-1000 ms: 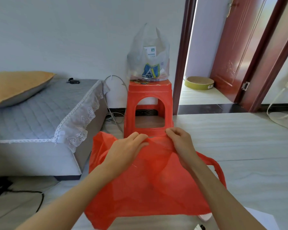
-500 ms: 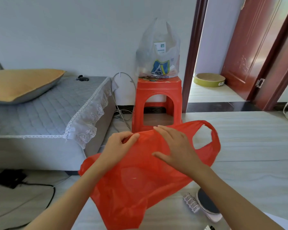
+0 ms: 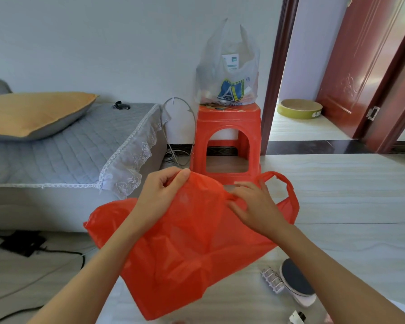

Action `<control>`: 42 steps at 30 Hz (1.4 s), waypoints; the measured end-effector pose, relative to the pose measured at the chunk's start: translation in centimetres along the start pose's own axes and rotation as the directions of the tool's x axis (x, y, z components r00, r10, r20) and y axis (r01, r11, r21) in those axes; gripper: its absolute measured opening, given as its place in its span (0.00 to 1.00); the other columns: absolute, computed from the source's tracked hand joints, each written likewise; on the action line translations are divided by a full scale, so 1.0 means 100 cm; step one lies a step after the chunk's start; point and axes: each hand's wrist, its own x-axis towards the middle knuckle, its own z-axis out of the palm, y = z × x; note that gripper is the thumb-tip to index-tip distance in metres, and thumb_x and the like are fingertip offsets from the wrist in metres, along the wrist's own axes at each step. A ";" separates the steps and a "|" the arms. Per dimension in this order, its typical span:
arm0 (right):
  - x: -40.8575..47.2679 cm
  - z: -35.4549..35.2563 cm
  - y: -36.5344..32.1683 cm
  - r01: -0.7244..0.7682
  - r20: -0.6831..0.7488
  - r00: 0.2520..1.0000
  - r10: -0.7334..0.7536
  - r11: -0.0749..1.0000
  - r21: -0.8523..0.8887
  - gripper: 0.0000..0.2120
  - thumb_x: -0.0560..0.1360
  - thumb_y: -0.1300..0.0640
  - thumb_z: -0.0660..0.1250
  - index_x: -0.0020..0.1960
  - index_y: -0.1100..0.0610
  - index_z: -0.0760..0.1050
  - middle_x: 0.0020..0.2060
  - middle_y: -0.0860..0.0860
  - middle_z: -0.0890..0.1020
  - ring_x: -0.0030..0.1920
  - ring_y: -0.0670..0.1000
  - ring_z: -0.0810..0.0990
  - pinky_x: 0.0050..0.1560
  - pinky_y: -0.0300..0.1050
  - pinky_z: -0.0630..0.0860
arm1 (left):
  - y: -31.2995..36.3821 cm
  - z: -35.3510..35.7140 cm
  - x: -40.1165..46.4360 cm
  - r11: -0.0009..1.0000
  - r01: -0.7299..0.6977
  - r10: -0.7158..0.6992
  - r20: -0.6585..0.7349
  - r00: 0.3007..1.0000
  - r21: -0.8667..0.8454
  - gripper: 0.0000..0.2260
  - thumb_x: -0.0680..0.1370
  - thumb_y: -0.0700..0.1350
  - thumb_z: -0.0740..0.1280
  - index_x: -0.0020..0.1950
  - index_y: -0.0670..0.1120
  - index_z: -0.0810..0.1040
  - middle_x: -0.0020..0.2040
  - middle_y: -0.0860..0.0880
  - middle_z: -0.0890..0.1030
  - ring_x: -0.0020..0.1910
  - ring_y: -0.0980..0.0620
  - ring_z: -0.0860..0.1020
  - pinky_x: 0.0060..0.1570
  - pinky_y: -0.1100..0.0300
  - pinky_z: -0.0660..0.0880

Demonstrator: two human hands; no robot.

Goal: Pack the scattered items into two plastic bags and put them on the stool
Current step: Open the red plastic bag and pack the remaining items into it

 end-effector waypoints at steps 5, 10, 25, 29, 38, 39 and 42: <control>-0.001 -0.013 -0.001 -0.161 0.012 0.986 0.165 0.938 0.307 0.13 0.76 0.52 0.61 0.34 0.51 0.71 0.33 0.51 0.80 0.38 0.51 0.77 0.44 0.45 0.70 | -0.041 -0.007 0.003 0.866 0.090 -0.065 -0.067 0.996 0.492 0.14 0.79 0.49 0.59 0.35 0.48 0.71 0.33 0.50 0.75 0.37 0.49 0.75 0.39 0.54 0.69; -0.003 -0.018 -0.011 -0.203 0.060 0.979 0.197 0.878 0.433 0.13 0.76 0.56 0.64 0.33 0.53 0.71 0.28 0.47 0.80 0.33 0.40 0.76 0.41 0.34 0.69 | -0.066 -0.002 -0.005 0.772 0.064 -0.087 0.006 0.996 0.632 0.13 0.79 0.51 0.54 0.52 0.46 0.74 0.50 0.47 0.76 0.51 0.43 0.76 0.51 0.46 0.72; -0.002 -0.031 -0.009 -0.061 -0.219 0.971 0.096 0.985 0.163 0.11 0.74 0.53 0.62 0.54 0.56 0.76 0.50 0.49 0.80 0.51 0.48 0.77 0.52 0.40 0.69 | -0.023 0.041 0.005 0.801 -0.382 0.226 0.358 0.906 0.461 0.16 0.74 0.59 0.48 0.61 0.61 0.61 0.49 0.50 0.74 0.47 0.47 0.77 0.44 0.47 0.75; -0.007 -0.030 -0.003 -0.038 -0.335 0.941 0.056 0.997 0.061 0.11 0.74 0.57 0.58 0.50 0.56 0.77 0.47 0.49 0.80 0.49 0.45 0.75 0.50 0.44 0.72 | -0.026 0.034 0.009 0.811 -0.382 0.226 0.365 0.903 0.442 0.21 0.75 0.68 0.46 0.57 0.60 0.69 0.47 0.52 0.77 0.45 0.51 0.78 0.43 0.49 0.76; 0.002 -0.030 -0.020 0.220 -0.391 0.877 -0.280 0.957 -0.192 0.20 0.72 0.48 0.65 0.60 0.59 0.74 0.59 0.55 0.78 0.65 0.52 0.70 0.68 0.55 0.64 | -0.015 0.029 0.012 0.928 0.048 0.007 -0.146 0.989 0.370 0.22 0.71 0.63 0.57 0.36 0.46 0.79 0.27 0.48 0.75 0.31 0.48 0.74 0.34 0.54 0.71; 0.004 -0.032 -0.020 0.210 -0.340 0.897 -0.283 0.949 -0.235 0.25 0.71 0.46 0.65 0.63 0.59 0.71 0.62 0.55 0.76 0.68 0.53 0.67 0.71 0.57 0.60 | -0.013 0.027 0.013 0.946 0.053 -0.005 -0.150 0.989 0.319 0.21 0.72 0.61 0.60 0.34 0.44 0.78 0.26 0.47 0.74 0.28 0.50 0.71 0.33 0.55 0.68; 0.006 -0.033 -0.018 0.151 -0.207 0.955 -0.214 0.947 -0.285 0.33 0.68 0.45 0.67 0.68 0.60 0.65 0.67 0.56 0.72 0.71 0.55 0.65 0.73 0.55 0.51 | 0.003 0.023 0.011 0.992 0.025 -0.016 -0.074 0.997 0.125 0.16 0.76 0.48 0.67 0.28 0.44 0.77 0.24 0.49 0.67 0.25 0.58 0.63 0.28 0.64 0.61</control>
